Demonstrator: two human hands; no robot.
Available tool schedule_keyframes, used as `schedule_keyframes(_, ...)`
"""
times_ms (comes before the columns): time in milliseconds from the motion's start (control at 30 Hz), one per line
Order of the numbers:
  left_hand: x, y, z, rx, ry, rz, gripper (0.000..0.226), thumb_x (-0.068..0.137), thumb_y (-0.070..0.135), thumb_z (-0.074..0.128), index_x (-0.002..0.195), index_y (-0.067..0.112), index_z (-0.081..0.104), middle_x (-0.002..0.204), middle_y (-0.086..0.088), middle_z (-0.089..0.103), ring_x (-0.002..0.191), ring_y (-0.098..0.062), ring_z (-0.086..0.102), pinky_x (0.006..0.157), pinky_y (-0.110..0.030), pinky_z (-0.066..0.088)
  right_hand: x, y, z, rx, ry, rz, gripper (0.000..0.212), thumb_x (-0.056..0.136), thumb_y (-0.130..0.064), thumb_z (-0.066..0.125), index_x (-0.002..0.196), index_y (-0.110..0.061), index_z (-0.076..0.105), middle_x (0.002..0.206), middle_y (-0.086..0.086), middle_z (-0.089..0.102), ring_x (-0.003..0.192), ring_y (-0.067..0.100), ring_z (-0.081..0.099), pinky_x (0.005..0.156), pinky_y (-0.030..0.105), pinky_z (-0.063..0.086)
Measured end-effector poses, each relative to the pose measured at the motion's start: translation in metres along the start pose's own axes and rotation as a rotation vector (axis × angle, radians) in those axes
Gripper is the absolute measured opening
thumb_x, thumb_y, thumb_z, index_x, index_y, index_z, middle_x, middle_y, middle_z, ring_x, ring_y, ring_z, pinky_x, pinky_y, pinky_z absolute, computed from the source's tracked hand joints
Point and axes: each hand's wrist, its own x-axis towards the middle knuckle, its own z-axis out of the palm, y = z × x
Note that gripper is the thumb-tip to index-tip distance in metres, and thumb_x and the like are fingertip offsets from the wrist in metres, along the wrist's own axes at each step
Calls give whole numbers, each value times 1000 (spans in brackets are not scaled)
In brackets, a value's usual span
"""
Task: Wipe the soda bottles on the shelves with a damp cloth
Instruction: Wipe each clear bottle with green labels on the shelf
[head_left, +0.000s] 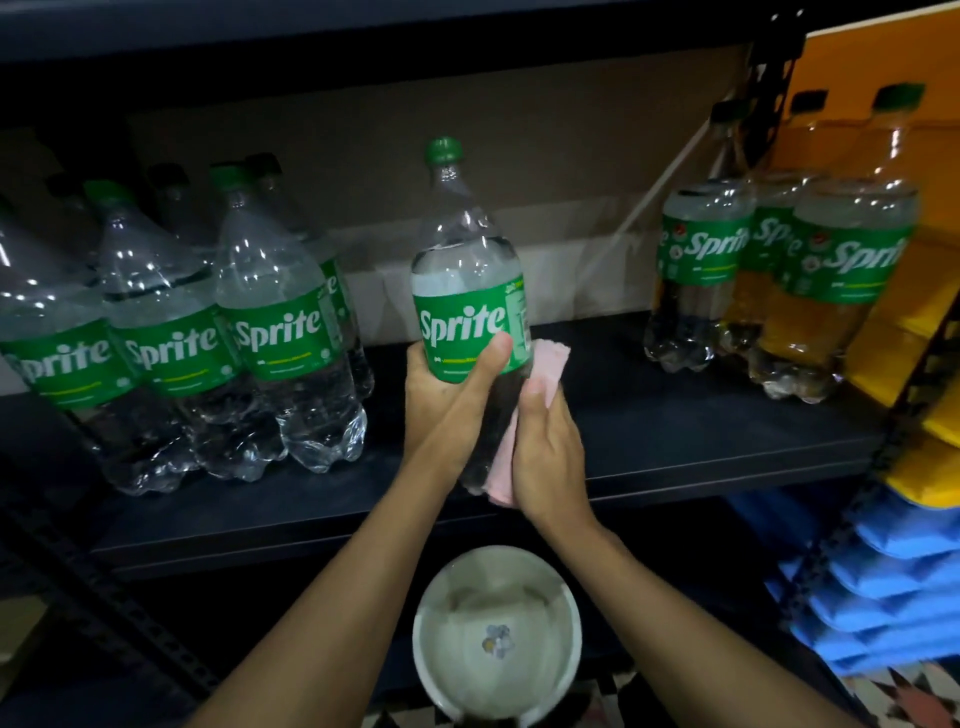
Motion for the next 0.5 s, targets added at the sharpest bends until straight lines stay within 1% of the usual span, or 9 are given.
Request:
schedule_keyframes(33,-2,2,4,-23,8,-26,94,56,79,89,127,25,61,117,-2,78,104,-25,78,95,-52,61,-5,1,-8,-46,3,-14,55,103,-61,24,140,-32,52,126,-16,59,115,1,56,86,2,35)
schedule_keyframes(67,-5,5,8,-49,13,-46,91,58,83,85,125,25,63,115,-3,79,103,-27,78,95,-55,60,-9,0,-15,-85,14,-38,51,105,-59,26,138,-31,53,125,-15,59,114,2,57,84,0,35)
schedule_keyframes(100,-10,9,13,-75,6,-62,87,62,82,83,124,23,66,112,-5,80,101,-28,79,95,-55,61,-12,-2,-24,-119,32,-79,49,105,-58,28,139,-32,53,128,-15,58,116,2,57,85,0,35)
schedule_keyframes(133,-15,15,18,-112,-12,-81,80,69,78,80,124,20,68,109,-7,81,98,-29,79,94,-53,62,-16,-4,-31,-144,53,-128,50,105,-57,30,143,-31,51,135,-15,56,121,1,56,91,1,36)
schedule_keyframes(200,-23,29,28,-217,-63,-170,73,81,72,73,124,13,72,106,-13,81,97,-32,79,90,-48,62,-24,-11,-49,-210,103,-283,57,105,-52,34,151,-23,48,152,-12,47,136,1,47,108,14,36)
schedule_keyframes(267,-27,47,36,-343,-121,-333,78,85,75,66,122,7,74,108,-18,80,99,-35,78,89,-45,62,-28,-17,-63,-295,172,-486,54,104,-43,41,147,-13,55,156,0,43,142,8,40,115,28,35)
schedule_keyframes(367,-35,71,45,-540,-228,-552,86,88,79,57,118,1,75,107,-22,78,90,-34,79,85,-42,63,-27,-34,-80,-320,285,-734,47,104,-41,46,132,-9,66,147,12,48,133,20,45,108,41,42)
schedule_keyframes(433,-41,80,51,-574,-282,-611,92,88,83,51,113,-1,79,107,-24,78,85,-34,79,79,-43,65,-17,-53,-89,-324,387,-836,42,101,-38,51,116,-7,75,131,14,61,115,25,56,96,41,48)
schedule_keyframes(500,-44,86,54,-596,-318,-626,95,88,86,45,109,0,82,110,-24,77,92,-35,78,84,-45,64,-5,-76,-95,-308,464,-857,36,99,-31,53,93,-5,78,105,11,70,94,22,58,82,38,49)
